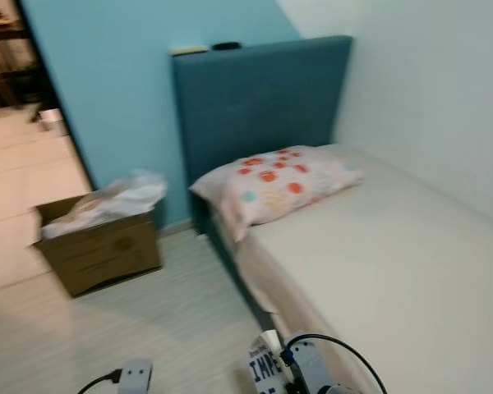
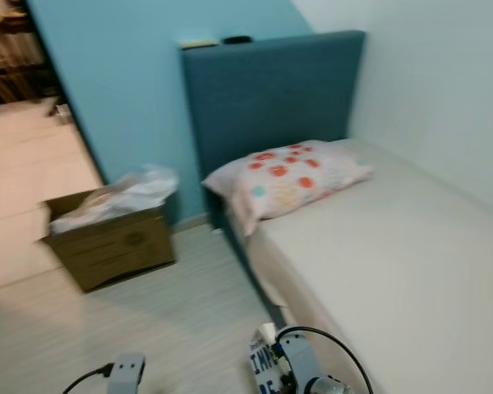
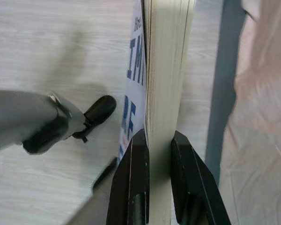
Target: Clean up the room
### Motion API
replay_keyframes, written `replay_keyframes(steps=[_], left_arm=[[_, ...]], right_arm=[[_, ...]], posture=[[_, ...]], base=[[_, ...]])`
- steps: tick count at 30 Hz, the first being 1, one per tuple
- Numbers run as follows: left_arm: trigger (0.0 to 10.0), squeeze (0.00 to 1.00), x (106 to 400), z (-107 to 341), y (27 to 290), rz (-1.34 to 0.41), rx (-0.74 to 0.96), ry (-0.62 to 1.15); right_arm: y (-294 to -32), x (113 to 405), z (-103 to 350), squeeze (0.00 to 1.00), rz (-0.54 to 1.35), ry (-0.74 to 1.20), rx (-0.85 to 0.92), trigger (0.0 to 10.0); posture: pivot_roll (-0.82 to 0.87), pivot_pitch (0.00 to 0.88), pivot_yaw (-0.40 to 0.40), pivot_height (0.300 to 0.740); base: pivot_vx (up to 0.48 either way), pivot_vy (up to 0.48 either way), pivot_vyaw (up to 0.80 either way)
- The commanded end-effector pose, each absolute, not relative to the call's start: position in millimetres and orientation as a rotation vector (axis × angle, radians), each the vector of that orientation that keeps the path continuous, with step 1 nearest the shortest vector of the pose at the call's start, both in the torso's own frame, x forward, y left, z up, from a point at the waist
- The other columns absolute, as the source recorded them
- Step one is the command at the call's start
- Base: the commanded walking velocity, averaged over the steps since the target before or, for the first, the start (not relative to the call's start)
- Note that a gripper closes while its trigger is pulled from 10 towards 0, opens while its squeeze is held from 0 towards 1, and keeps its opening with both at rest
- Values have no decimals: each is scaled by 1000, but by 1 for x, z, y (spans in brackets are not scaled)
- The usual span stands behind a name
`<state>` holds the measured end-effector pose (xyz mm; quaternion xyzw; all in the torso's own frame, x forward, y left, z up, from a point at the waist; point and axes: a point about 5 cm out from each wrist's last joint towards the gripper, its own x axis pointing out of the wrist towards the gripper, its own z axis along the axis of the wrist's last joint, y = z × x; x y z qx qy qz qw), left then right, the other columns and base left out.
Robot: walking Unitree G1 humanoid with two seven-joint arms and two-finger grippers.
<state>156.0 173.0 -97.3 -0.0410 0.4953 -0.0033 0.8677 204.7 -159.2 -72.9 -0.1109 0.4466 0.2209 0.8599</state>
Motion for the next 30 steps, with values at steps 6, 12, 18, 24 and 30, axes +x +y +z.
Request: replay_keyframes(steps=[6, 12, 18, 24, 30], left_arm=[[10000, 0, 158, -97, 173, -20, -86, 1035], [10000, 0, 158, -96, 173, -25, -83, 1037], [10000, 0, 159, -96, 172, -28, -84, 1036], [10000, 0, 162, -95, 172, -36, -83, 1026], [10000, 0, 163, -94, 178, -23, -82, 1022]], right_arm=[[-161, 205, -74, 0, 440, 953, -230, 10000], [-159, 203, -74, 0, 460, 962, -238, 10000], [-159, 203, -74, 0, 462, 964, -252, 10000], [-157, 212, -69, 0, 447, 928, -226, 10000], [-145, 227, -61, 0, 433, 864, -158, 10000]], posture=[[-41, 0, -38, 740], [-40, 0, -36, 740], [-39, 0, -32, 740], [-45, 0, -23, 740], [-45, 0, -19, 740]], base=[[138, 0, 133], [324, 0, 0], [330, 0, 0], [329, 0, 0], [331, 0, 0]])
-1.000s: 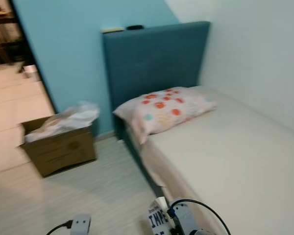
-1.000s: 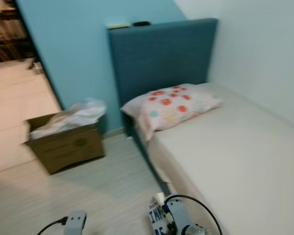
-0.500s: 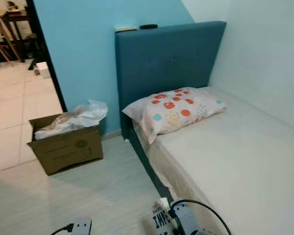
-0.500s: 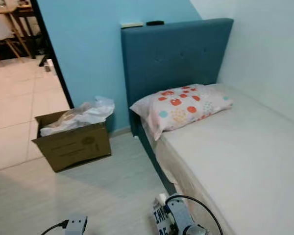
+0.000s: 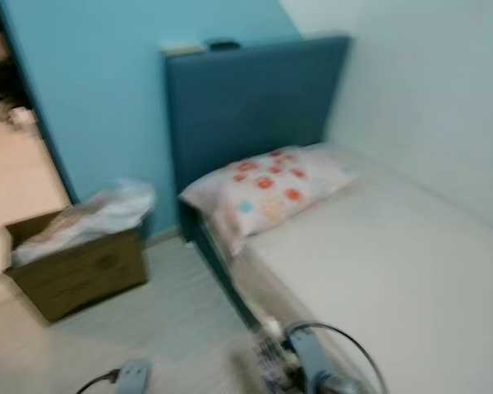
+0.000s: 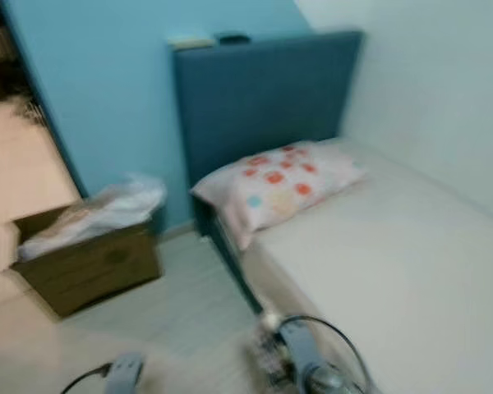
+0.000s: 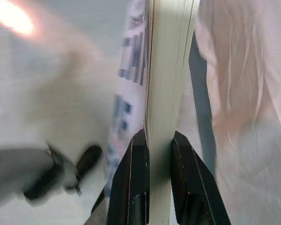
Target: Clean up the room
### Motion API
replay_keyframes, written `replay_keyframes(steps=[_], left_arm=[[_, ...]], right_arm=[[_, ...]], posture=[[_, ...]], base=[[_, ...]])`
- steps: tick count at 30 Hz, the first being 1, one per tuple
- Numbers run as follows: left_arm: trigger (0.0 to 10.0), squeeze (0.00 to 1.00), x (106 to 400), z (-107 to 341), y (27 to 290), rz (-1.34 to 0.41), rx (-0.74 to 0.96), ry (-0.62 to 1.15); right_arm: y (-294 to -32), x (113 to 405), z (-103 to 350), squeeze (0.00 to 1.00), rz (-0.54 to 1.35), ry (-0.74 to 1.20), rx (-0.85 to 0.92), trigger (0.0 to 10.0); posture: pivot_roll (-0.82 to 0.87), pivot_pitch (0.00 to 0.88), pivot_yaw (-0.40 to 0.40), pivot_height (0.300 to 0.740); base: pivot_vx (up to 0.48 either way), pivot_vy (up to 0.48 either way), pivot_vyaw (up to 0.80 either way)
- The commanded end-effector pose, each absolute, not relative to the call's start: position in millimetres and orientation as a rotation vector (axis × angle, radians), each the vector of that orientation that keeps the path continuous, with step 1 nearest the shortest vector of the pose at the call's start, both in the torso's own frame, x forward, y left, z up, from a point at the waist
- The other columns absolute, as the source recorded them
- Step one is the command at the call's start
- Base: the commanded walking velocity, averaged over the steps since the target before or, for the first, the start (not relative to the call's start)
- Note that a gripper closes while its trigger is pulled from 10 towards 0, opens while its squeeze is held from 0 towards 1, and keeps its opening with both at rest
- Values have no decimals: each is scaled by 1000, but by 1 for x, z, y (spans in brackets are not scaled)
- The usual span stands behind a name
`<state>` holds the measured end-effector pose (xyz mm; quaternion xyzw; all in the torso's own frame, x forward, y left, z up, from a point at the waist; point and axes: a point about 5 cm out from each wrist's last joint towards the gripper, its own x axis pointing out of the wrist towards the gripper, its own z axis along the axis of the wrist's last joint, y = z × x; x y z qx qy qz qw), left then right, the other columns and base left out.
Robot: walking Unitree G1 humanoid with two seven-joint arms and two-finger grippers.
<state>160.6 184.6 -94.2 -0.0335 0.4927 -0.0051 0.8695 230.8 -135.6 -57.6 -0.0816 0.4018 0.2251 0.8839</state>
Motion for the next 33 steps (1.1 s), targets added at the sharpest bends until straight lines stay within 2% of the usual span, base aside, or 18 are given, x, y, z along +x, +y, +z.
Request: replay_keyframes(steps=[1, 7, 17, 20, 24, 27, 33], left_arm=[[10000, 0, 163, -94, 178, -23, -82, 1022], [10000, 0, 164, -93, 181, 22, -111, 1014], [10000, 0, 172, -89, 187, 70, -147, 977], [10000, 0, 180, -86, 182, 60, -152, 952], [10000, 0, 182, -86, 178, 59, -152, 947], [10000, 0, 178, -88, 175, 46, -150, 970], [10000, 0, 191, -82, 172, -43, -92, 940]], right_arm=[[-145, 227, -61, 0, 433, 864, -158, 10000], [-139, 227, -61, 0, 432, 864, -124, 10000], [-134, 228, -60, 0, 514, 885, -220, 10000], [-142, 227, -60, 0, 522, 898, -229, 10000], [-152, 222, -63, 0, 511, 920, -246, 10000], [-157, 222, -64, 0, 434, 913, -156, 10000], [-154, 228, -60, 0, 392, 883, -126, 10000]], posture=[[-45, 0, -19, 740], [-1, 0, -45, 740], [10, 0, -82, 740], [14, 0, -110, 740], [-8, 0, -96, 740], [-14, 0, -67, 740], [-31, 0, -18, 740]], base=[[334, 0, 0], [322, 0, 0], [0, 0, 0], [0, -116, 0], [0, -436, 0], [0, -431, 0], [0, 0, 0]])
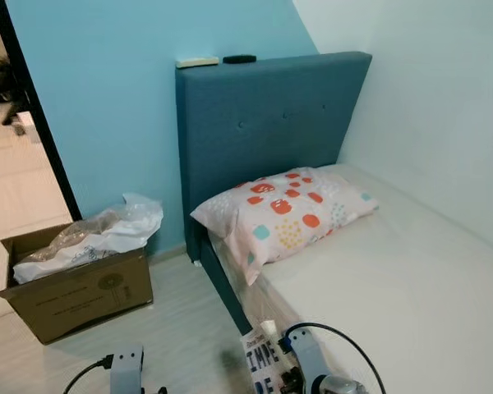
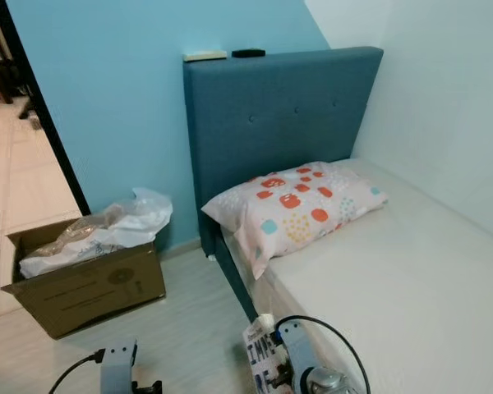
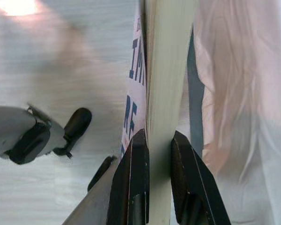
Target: Clean up the room
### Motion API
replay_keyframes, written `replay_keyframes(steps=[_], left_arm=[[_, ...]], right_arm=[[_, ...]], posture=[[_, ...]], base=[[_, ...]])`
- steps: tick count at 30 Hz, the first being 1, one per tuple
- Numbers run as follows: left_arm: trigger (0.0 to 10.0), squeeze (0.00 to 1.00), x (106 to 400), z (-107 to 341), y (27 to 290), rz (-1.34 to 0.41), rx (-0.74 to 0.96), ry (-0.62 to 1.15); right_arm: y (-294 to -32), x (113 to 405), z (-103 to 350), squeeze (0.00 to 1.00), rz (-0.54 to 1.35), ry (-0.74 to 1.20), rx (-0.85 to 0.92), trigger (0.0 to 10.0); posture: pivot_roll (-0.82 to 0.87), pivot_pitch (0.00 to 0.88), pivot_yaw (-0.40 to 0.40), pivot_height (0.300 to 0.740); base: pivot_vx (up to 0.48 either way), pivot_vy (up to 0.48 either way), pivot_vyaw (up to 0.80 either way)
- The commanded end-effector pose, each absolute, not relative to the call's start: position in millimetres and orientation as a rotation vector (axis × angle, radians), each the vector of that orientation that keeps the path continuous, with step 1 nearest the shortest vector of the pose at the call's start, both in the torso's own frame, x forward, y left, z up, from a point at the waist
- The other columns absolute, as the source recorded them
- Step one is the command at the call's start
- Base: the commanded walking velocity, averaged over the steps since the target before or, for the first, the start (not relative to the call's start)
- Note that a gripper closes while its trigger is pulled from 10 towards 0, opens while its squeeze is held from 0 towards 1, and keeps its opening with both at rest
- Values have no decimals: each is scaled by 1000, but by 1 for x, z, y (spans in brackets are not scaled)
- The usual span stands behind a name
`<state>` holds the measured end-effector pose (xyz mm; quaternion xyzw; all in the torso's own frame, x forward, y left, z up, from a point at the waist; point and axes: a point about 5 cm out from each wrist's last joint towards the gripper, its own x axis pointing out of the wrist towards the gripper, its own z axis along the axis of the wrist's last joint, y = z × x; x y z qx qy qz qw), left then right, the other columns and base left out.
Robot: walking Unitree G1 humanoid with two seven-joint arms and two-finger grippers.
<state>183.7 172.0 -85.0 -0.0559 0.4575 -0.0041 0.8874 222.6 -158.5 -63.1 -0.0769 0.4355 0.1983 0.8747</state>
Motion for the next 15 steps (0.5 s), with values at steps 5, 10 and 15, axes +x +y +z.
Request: replay_keyframes(steps=[5, 10, 15], left_arm=[[10000, 0, 196, -78, 176, -46, -101, 924], [10000, 0, 200, -76, 179, 2, -140, 896], [10000, 0, 191, -81, 173, 10, -153, 914]], right_arm=[[-149, 233, -57, 0, 398, 864, -127, 10000], [-143, 235, -56, 0, 431, 871, -143, 10000], [-140, 234, -57, 0, 471, 896, -179, 10000]], posture=[[-15, 0, -29, 740], [27, 0, -78, 740], [47, 0, -108, 740]], base=[[0, 0, 0], [0, 0, 0], [0, -281, 0]])
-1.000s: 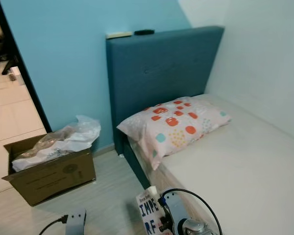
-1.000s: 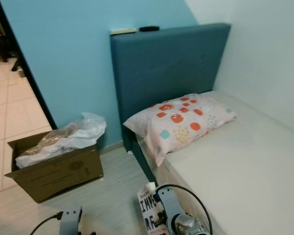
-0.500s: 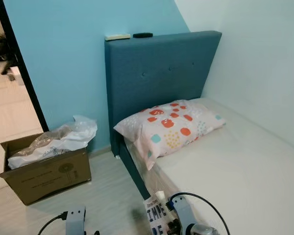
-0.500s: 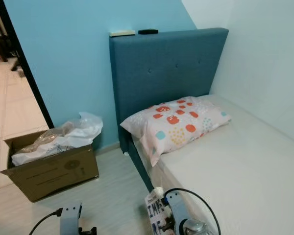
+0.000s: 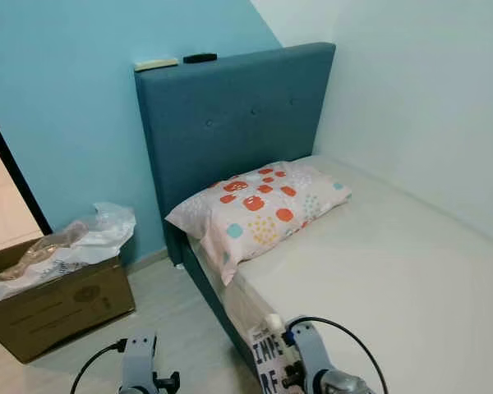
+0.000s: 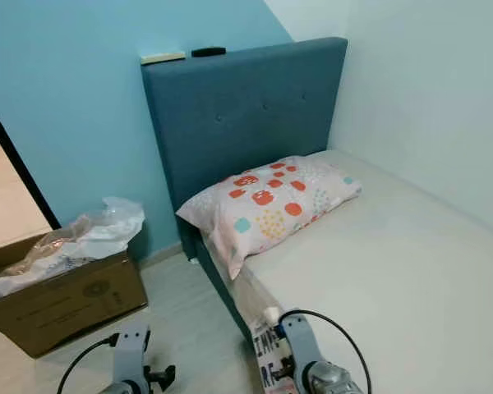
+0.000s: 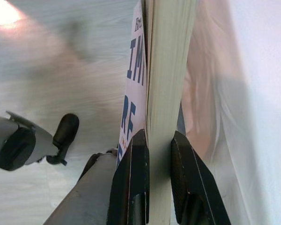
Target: Clean up the room
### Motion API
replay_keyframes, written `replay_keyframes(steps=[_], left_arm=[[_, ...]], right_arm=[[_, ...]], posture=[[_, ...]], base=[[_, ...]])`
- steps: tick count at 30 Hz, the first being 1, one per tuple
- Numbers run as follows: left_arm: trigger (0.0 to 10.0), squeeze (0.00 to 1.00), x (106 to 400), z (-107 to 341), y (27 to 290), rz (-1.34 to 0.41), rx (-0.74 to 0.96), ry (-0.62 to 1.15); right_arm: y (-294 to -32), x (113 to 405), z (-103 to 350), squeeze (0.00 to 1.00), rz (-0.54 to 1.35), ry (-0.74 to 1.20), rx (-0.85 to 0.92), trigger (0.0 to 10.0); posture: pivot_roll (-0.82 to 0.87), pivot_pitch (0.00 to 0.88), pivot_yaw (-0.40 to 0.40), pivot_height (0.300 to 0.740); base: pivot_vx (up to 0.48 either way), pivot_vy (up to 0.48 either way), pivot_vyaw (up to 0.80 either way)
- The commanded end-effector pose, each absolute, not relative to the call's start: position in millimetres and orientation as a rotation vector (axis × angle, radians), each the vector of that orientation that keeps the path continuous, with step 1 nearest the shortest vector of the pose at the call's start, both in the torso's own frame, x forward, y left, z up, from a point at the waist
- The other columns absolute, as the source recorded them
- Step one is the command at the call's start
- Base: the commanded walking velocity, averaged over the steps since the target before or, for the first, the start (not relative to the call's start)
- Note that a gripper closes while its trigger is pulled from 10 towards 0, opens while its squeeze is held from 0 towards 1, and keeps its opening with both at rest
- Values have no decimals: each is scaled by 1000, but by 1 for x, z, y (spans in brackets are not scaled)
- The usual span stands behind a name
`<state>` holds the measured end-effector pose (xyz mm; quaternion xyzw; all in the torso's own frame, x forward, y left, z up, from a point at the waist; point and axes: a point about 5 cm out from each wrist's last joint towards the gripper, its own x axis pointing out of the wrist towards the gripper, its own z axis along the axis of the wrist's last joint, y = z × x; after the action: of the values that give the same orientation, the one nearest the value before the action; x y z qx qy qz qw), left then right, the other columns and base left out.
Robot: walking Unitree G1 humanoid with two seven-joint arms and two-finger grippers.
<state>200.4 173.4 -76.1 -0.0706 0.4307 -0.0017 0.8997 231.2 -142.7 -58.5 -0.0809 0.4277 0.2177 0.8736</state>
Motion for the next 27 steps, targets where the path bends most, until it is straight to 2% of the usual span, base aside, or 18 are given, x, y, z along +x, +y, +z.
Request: replay_keyframes(steps=[1, 5, 13, 24, 27], left_arm=[[10000, 0, 187, -83, 170, 15, -160, 926], [10000, 0, 180, -87, 167, 34, -192, 940], [10000, 0, 171, -91, 163, 20, -179, 952], [10000, 0, 177, -88, 165, 15, -183, 934], [10000, 0, 178, -88, 165, 13, -184, 933]], right_arm=[[-140, 232, -58, 0, 466, 908, -178, 10000], [-142, 228, -61, 0, 460, 932, -187, 10000], [-150, 218, -68, 0, 409, 975, -158, 10000], [-155, 215, -69, 0, 374, 975, -136, 10000], [-154, 217, -68, 0, 374, 961, -127, 10000]], posture=[[61, 0, -117, 740], [71, 0, -127, 740], [73, 0, -132, 740], [46, 0, -113, 740], [42, 0, -110, 740]], base=[[0, -469, 0], [0, -371, 0], [0, 0, 0], [0, 0, 0], [307, 0, 0]])
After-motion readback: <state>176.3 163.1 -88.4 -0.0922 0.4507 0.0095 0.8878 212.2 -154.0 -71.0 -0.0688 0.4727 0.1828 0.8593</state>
